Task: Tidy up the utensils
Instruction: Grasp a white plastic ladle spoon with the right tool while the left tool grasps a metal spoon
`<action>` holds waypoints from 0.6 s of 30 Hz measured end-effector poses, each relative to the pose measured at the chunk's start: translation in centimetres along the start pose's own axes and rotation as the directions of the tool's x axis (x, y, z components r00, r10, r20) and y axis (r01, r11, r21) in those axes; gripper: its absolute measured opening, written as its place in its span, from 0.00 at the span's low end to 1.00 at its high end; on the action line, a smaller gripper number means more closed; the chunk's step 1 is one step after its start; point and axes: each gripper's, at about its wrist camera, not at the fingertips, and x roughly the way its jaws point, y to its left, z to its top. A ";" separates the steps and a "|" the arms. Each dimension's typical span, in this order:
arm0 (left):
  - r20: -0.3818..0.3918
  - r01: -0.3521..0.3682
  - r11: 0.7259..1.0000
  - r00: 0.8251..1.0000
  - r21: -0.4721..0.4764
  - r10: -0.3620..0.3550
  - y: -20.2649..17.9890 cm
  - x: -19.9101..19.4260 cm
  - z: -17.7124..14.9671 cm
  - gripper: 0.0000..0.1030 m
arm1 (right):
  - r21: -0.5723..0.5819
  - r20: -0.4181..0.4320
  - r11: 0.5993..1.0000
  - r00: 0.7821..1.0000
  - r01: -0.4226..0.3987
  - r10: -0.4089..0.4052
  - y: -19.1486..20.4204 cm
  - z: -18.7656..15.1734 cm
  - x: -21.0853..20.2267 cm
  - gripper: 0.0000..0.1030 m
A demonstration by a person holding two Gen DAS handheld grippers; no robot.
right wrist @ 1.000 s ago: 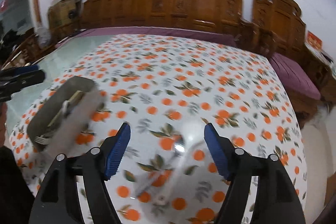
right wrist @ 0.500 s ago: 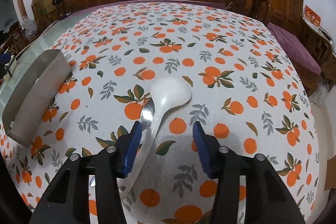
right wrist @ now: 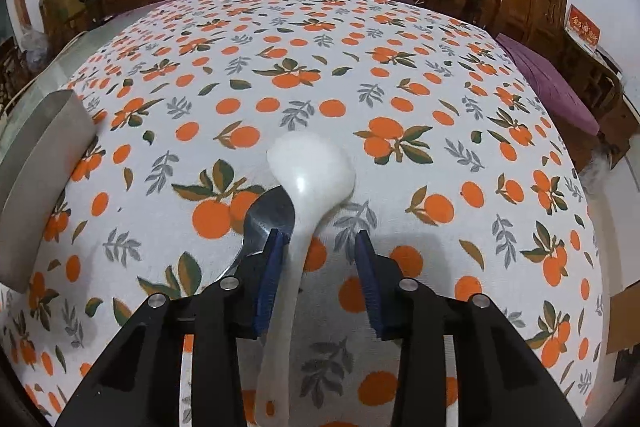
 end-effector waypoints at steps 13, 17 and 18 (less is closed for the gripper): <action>-0.034 0.006 0.999 0.999 0.042 -0.004 -2.9 1.1 -0.6 0.84 | 0.048 0.061 0.993 0.993 -0.106 0.103 -2.0 0.7 -2.5 0.10; -0.065 0.018 0.996 0.998 0.084 -0.013 -5.0 2.3 -0.6 0.84 | 0.070 0.098 0.994 0.992 -0.089 0.082 -3.9 0.8 -3.6 0.10; -0.070 0.022 0.995 0.997 0.096 -0.016 -5.7 2.6 -0.5 0.84 | 0.076 0.100 0.994 0.992 -0.083 0.075 -4.4 0.8 -3.8 0.10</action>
